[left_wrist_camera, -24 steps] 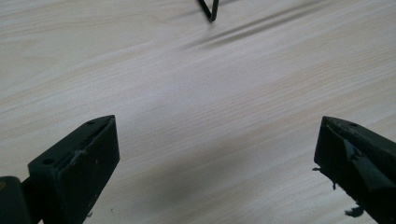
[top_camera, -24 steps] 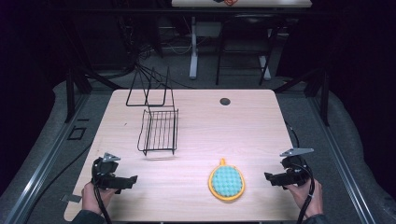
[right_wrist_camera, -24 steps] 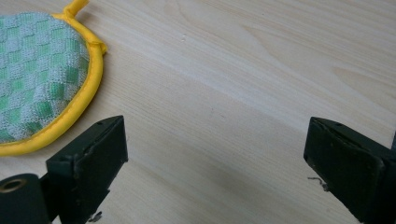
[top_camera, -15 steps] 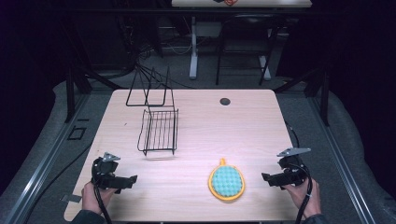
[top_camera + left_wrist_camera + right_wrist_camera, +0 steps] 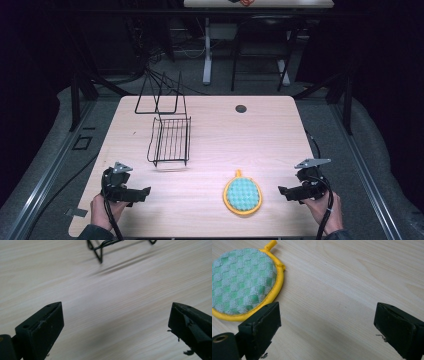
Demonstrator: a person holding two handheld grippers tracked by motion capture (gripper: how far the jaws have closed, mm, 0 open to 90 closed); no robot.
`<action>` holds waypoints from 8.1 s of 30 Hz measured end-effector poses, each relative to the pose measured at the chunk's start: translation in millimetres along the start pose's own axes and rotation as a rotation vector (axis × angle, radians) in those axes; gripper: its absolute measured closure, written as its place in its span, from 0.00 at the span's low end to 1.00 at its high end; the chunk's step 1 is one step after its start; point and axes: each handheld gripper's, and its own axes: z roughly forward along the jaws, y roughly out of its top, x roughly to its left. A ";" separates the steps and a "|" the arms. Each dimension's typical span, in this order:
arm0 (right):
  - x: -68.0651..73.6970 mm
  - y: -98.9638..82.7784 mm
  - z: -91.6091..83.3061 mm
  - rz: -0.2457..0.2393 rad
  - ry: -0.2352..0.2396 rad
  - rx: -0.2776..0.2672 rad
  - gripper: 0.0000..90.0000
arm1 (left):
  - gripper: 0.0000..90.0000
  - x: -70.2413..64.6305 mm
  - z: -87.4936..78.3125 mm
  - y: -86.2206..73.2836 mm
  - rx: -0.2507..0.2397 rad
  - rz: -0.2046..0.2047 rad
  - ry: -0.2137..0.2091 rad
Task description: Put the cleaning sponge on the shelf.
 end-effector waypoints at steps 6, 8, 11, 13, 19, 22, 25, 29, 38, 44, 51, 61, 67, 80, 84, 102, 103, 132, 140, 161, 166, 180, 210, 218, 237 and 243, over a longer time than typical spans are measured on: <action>-0.3 -0.2 -0.2 -0.006 -0.010 0.006 0.07 | 0.00 -23.6 2.0 13.6 -0.007 0.066 -0.046; -0.9 -0.6 -0.2 -0.006 -0.015 0.014 0.07 | 0.00 -34.4 4.2 21.3 -0.015 0.089 -0.075; -1.5 -1.1 0.3 -0.007 -0.020 0.017 0.06 | 0.00 -41.5 6.6 26.6 -0.024 0.094 -0.090; -2.1 -1.5 0.5 -0.006 -0.019 0.023 0.06 | 0.00 -48.6 9.1 32.0 -0.025 0.107 -0.114; -4.9 -3.3 -0.1 0.002 -0.030 0.028 0.05 | 0.00 -72.2 18.0 43.1 -0.024 0.153 -0.155; -5.8 -4.1 0.2 0.008 -0.034 0.019 0.04 | 0.00 -80.8 22.4 48.8 -0.028 0.168 -0.167; -6.6 -4.4 1.2 0.010 -0.036 0.021 0.04 | 0.00 -91.6 28.6 56.6 -0.034 0.182 -0.185; -7.7 -4.0 1.6 0.007 -0.031 0.033 0.04 | 0.00 -99.7 33.5 61.9 -0.029 0.191 -0.203; -8.3 -4.4 3.5 0.005 -0.033 0.036 0.04 | 0.00 -119.7 50.0 75.9 -0.016 0.213 -0.245; -9.2 -4.4 3.8 0.002 -0.034 0.036 0.04 | 0.00 -135.2 62.4 84.5 -0.007 0.231 -0.269; -9.5 -4.4 4.1 0.000 -0.030 0.036 0.05 | 0.01 -160.6 80.3 93.9 0.013 0.269 -0.308; -10.0 -4.3 1.7 0.002 -0.025 0.026 0.05 | 0.22 -192.8 108.4 96.8 0.081 0.307 -0.382; -9.2 -4.2 1.4 -0.001 -0.023 0.019 0.05 | 0.41 -200.5 118.2 94.3 0.111 0.309 -0.389; -7.1 -3.5 1.0 -0.004 -0.019 0.022 0.06 | 0.70 -204.3 120.6 88.4 0.133 0.289 -0.390; -5.9 -4.4 0.1 -0.011 -0.016 0.024 0.06 | 0.78 -205.7 119.7 87.7 0.124 0.298 -0.380; -6.2 -4.1 1.1 -0.016 -0.015 0.016 0.06 | 0.98 -211.8 113.0 84.6 0.033 0.377 -0.346; -6.4 -4.2 1.0 -0.016 -0.015 0.016 0.06 | 0.98 -212.0 112.8 84.6 0.033 0.377 -0.348; -8.5 -4.3 -0.8 -0.015 -0.021 0.017 0.06 | 0.98 -183.8 67.2 102.6 -0.094 0.346 -0.360; -8.3 -4.3 -0.4 -0.015 -0.020 0.015 0.06 | 0.98 -169.9 54.6 105.7 -0.127 0.322 -0.345; -7.0 -4.0 -0.8 -0.017 -0.020 0.014 0.06 | 0.98 -125.7 26.0 108.9 -0.197 0.246 -0.288; -7.4 -4.0 -0.8 -0.016 -0.022 0.019 0.06 | 0.98 -113.7 20.1 109.6 -0.212 0.227 -0.266; -6.8 -3.7 0.4 -0.021 -0.021 0.019 0.06 | 0.98 -74.7 9.7 105.6 -0.251 0.146 -0.210; -6.5 -2.0 0.4 -0.020 -0.017 0.016 0.06 | 0.98 -2.5 5.6 96.6 -0.301 0.043 -0.095; -5.1 -1.7 1.8 -0.022 -0.014 0.014 0.06 | 0.98 15.1 12.6 96.5 -0.306 0.012 -0.093; -5.1 -1.3 3.3 -0.026 -0.013 0.025 0.06 | 0.98 36.3 35.9 108.1 -0.304 -0.023 -0.090; -4.7 -1.2 4.5 -0.030 -0.012 0.031 0.06 | 0.98 40.2 46.0 111.9 -0.303 -0.040 -0.086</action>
